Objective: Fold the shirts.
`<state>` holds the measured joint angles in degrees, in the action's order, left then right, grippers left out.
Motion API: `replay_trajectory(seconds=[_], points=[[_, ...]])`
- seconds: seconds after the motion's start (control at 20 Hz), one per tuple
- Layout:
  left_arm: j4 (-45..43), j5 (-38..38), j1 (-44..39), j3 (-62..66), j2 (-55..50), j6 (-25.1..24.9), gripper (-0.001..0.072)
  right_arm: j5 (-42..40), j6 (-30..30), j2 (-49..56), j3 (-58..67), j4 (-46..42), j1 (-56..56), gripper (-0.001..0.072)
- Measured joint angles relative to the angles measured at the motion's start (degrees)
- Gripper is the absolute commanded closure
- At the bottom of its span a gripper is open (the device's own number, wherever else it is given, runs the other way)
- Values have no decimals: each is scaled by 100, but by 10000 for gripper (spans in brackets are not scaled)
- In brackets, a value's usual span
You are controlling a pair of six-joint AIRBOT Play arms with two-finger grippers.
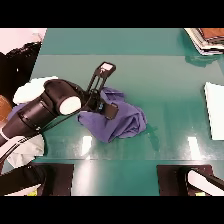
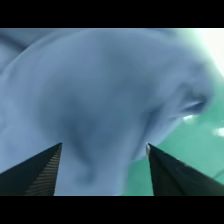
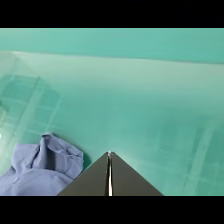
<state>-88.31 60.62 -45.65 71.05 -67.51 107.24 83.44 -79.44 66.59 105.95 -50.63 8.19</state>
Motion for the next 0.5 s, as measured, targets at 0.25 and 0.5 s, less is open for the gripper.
replay_trajectory(seconds=[0.25,0.5], points=[[-448,247,1185,-20,-20,-168,92,79,0,0,0,0,0,691],[870,199,2559,-52,-682,-1029,92,107,0,0,0,-4,0,691]])
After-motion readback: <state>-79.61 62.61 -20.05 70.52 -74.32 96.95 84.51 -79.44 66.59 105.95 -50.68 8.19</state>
